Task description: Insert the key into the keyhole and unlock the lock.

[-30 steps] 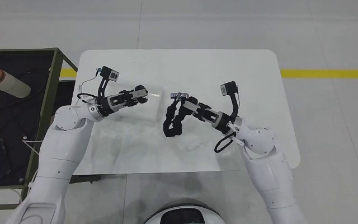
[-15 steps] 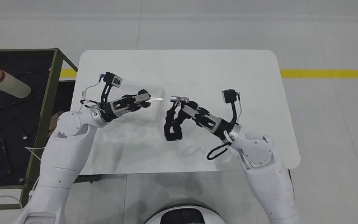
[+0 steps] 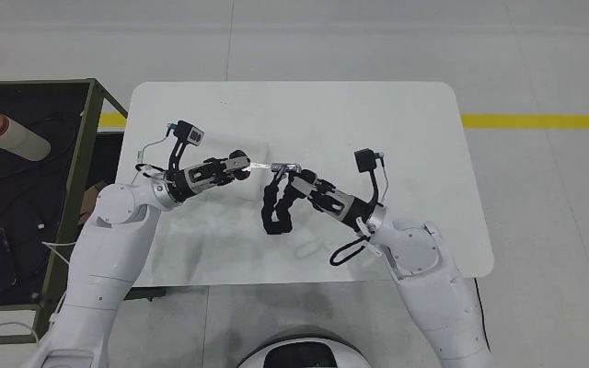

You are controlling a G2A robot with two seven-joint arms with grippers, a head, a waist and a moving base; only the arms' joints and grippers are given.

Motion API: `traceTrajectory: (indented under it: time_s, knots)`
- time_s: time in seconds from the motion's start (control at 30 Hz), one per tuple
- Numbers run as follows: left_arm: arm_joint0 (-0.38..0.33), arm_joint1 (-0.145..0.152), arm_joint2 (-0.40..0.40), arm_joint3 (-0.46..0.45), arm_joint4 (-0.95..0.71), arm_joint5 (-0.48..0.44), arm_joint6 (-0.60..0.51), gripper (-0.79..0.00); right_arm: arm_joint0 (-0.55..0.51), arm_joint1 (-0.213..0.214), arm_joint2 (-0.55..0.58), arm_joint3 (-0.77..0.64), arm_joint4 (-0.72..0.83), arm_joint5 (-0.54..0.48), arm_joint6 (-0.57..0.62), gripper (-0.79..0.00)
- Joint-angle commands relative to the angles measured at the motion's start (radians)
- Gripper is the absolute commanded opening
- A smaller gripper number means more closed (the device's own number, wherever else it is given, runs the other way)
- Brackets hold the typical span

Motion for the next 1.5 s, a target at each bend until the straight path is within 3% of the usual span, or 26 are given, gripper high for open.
traceTrajectory:
  time_s: [0.0, 1.47]
  knots:
    - [-0.001, -0.001, -0.001, 0.001, 0.001, 0.003, -0.004, -0.785, 0.001, 0.001, -0.001, 0.001, 0.003, 0.002, 0.001, -0.785]
    - [0.005, -0.018, -0.029, 0.011, 0.002, 0.014, -0.039, -0.785, 0.032, -0.001, -0.060, 0.007, -0.010, 0.020, -0.028, -0.785]
